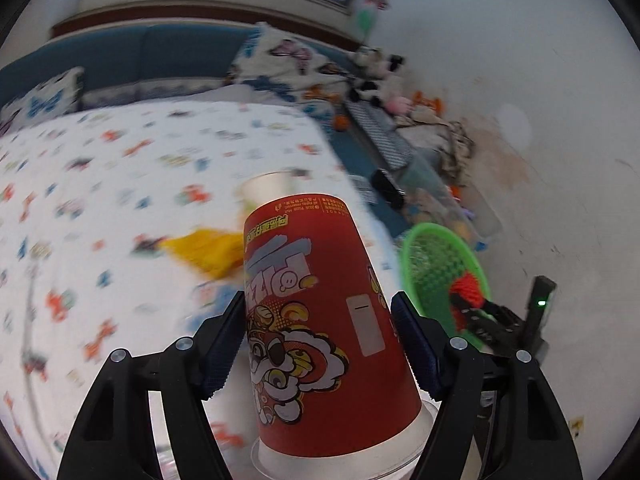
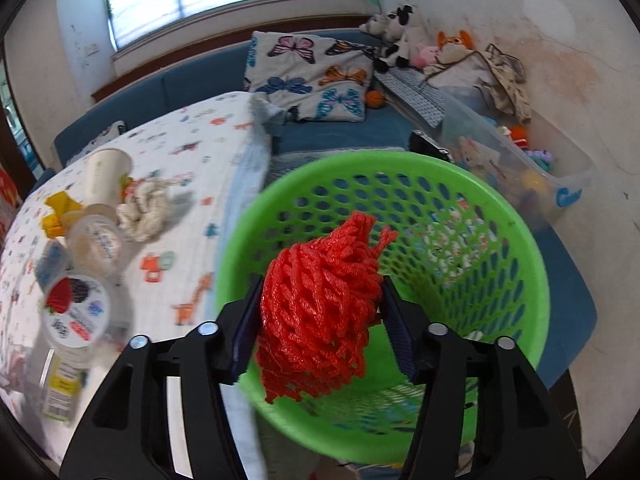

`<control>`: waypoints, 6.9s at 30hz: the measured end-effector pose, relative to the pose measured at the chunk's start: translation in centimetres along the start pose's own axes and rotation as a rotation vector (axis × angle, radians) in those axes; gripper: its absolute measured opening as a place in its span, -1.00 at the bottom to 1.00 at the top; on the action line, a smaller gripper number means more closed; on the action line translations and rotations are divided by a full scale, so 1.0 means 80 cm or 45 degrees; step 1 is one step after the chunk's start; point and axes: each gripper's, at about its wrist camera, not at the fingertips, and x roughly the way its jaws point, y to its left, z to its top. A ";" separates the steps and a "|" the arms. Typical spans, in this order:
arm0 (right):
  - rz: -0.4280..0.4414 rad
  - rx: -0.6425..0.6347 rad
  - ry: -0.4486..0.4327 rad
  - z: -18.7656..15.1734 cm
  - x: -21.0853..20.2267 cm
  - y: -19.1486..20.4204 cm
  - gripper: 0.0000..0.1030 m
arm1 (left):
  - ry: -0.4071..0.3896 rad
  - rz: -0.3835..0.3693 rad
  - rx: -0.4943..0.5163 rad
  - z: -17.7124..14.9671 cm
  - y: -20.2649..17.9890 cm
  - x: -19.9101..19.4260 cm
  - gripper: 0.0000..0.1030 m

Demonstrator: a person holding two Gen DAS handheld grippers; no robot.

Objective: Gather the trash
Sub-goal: 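Drop the red net into the basket with right gripper while left grasps red cup, then carry the red paper cup over the green basket and release it with the left gripper, then move the left gripper back to the clear plastic bag and close on it, then lift the plastic bag into the green basket and open the left gripper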

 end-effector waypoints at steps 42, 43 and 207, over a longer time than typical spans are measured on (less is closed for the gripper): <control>-0.064 0.205 -0.086 -0.066 -0.061 -0.104 0.54 | 0.318 -0.168 0.410 -0.003 -0.281 0.267 0.45; -0.061 0.203 -0.088 -0.066 -0.063 -0.103 0.53 | 0.312 -0.172 0.412 -0.004 -0.278 0.259 0.45; 0.326 0.031 -0.117 0.001 -0.075 0.021 0.79 | -0.136 0.040 0.561 -0.084 -0.075 -0.027 -0.87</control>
